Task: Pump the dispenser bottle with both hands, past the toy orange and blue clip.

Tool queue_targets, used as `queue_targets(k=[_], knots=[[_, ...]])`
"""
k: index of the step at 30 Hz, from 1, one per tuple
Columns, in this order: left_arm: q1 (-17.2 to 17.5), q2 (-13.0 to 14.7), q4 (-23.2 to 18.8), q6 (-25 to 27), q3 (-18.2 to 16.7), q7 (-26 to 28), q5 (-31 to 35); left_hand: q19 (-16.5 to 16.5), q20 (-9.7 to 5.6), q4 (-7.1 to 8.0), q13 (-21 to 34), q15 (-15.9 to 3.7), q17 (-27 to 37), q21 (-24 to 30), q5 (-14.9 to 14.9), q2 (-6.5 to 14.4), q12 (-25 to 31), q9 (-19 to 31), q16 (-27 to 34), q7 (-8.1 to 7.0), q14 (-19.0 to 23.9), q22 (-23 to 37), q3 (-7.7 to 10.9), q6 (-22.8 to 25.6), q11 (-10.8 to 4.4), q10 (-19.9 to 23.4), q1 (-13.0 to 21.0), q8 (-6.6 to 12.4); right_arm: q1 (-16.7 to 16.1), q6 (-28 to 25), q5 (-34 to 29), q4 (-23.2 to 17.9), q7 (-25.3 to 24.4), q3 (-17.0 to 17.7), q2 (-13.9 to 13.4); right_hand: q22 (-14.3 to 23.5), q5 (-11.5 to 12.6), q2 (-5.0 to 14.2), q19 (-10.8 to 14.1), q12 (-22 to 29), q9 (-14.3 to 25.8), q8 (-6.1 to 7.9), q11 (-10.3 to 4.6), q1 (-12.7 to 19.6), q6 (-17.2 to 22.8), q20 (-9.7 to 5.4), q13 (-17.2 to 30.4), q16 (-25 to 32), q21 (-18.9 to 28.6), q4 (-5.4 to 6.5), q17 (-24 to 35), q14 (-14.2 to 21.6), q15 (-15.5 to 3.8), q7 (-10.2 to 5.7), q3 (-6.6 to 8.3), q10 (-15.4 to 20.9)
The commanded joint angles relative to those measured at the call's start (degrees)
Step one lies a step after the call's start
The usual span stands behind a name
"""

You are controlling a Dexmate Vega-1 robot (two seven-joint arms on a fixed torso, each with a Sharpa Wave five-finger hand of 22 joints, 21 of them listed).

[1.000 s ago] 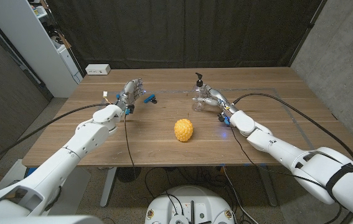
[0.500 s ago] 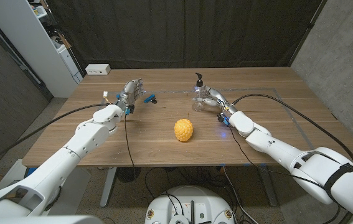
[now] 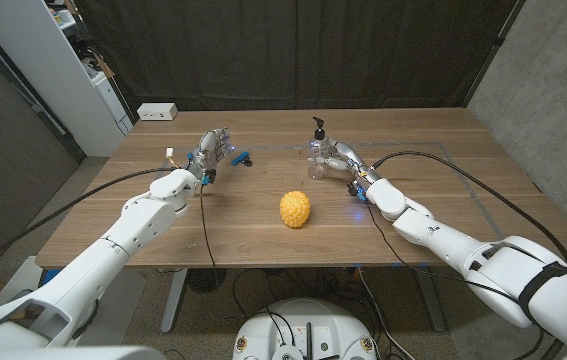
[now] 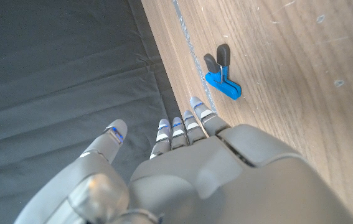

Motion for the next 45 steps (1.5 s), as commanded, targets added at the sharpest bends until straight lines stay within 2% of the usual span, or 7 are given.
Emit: queue_targets(k=[1, 3, 21, 28, 34, 41, 45], knots=[[0.1, 0.2, -0.3, -0.3, 0.0, -0.5, 0.0, 0.5, -0.06, -0.02, 0.2, -0.04, 0.1, -0.1, -0.1, 3.1, 0.0, 0.1, -0.1, 0.08, 0.3, 0.2, 0.39, 0.6, 0.15, 0.3, -0.4, 0.33, -1.4, -0.9, 0.3, -2.9, -1.5, 0.7, -0.4, 0.1, 0.1, 0.60, 0.8, 0.8, -0.1, 1.08, -0.34, 1.1, 1.8, -0.68, 0.5, 1.4, -0.1, 0.05, 0.7, 2.0, -7.15, -0.27, -0.47, 2.0], [0.1, 0.4, -0.5, -0.5, 0.0, -0.5, 0.2, 0.5, -0.06, -0.04, 0.2, -0.03, 0.1, -0.2, -0.1, 3.1, 0.0, 0.1, -0.1, 0.09, 0.3, 0.2, 0.41, 0.6, 0.18, 0.3, -0.4, 0.33, -2.5, -2.4, 0.1, -5.8, -2.1, 1.1, -1.5, 0.1, 0.1, 0.67, 1.1, 0.8, -0.1, 1.33, -0.40, 1.1, 2.2, -0.79, 0.6, 1.8, 0.0, 0.09, 1.0, 2.5, -7.49, -0.26, -0.63, 2.2], [0.5, 3.1, -5.6, -0.2, 0.7, -0.7, 3.6, 0.8, -0.01, -0.79, 0.2, -0.28, 0.0, -0.1, -0.2, 3.1, 0.1, 0.1, -0.1, 0.09, 0.7, 0.2, 0.48, 1.2, 0.07, 0.9, 0.0, 0.42, -6.7, -9.4, -1.5, -17.5, -4.7, 3.8, -6.3, 0.2, 0.5, 1.75, 3.0, 1.8, -0.6, 2.76, -1.76, 2.4, 4.4, -2.07, 1.4, 4.1, 0.2, 0.09, 2.7, 4.7, -9.00, -0.70, -1.20, 5.7], [1.0, 4.1, -8.4, -0.6, 1.1, -0.8, 5.3, 1.1, 0.08, -1.14, 0.2, -0.29, -0.1, -0.1, -0.2, 3.1, 0.2, 0.1, 0.0, 0.15, 0.9, 0.2, 0.50, 1.5, -0.09, 1.2, 0.2, 0.46, -8.4, -12.1, -2.1, -21.9, -5.5, 5.0, -8.5, 0.4, 0.6, 2.17, 5.1, 1.9, -0.7, 3.27, -1.88, 2.8, 4.9, -2.17, 1.7, 4.7, 1.0, 0.16, 3.3, 5.5, -9.13, -1.06, -1.33, 6.3], [1.2, 4.4, -9.4, -1.1, 1.2, -0.9, 6.4, 1.3, 0.22, -1.37, 0.2, -0.37, -0.1, 0.0, -0.3, 3.2, 0.2, 0.2, 0.0, 0.09, 1.0, 0.2, 0.45, 1.7, -0.14, 1.3, 0.3, 0.48, -9.3, -13.3, -2.4, -23.8, -6.1, 5.7, -9.4, 0.7, 0.8, 2.53, 9.4, 2.0, -0.9, 3.76, -2.06, 3.3, 5.2, 0.54, 2.3, 4.9, 2.6, 0.12, 4.0, 5.0, -9.17, -1.40, -1.67, 6.5], [0.0, 4.9, -10.3, -0.6, 2.4, -1.6, 8.5, 1.5, 0.33, -1.67, 0.2, -0.42, -0.1, 0.0, -0.3, 3.2, 0.2, 0.2, 0.1, 0.10, 1.5, 0.2, 0.41, 2.0, -0.09, 1.7, 0.5, 0.52, -10.0, -14.0, -2.0, -25.1, -6.1, 6.5, -10.2, 0.8, 1.0, 3.20, 15.0, 2.0, -1.2, 3.99, -1.66, 4.6, 4.7, 0.88, 3.0, 5.9, 4.6, -0.07, 5.5, 5.0, -9.25, -1.13, -2.03, 6.7], [-0.4, 5.3, -11.4, 0.1, 2.9, -1.6, 9.8, 1.6, 0.35, -1.93, 0.2, -0.45, -0.1, 0.0, -0.3, 3.1, 0.2, 0.2, 0.1, 0.11, 1.6, 0.2, 0.41, 2.2, -0.30, 1.8, 0.6, 0.56, -10.3, -14.0, -1.6, -25.4, -5.9, 6.9, -10.3, 1.0, 1.1, 3.43, 18.2, 2.0, -1.3, 4.14, -1.40, 5.2, 4.6, 1.96, 3.4, 6.4, 5.9, -0.10, 6.5, 4.5, -8.96, -1.08, -2.33, 6.7]])
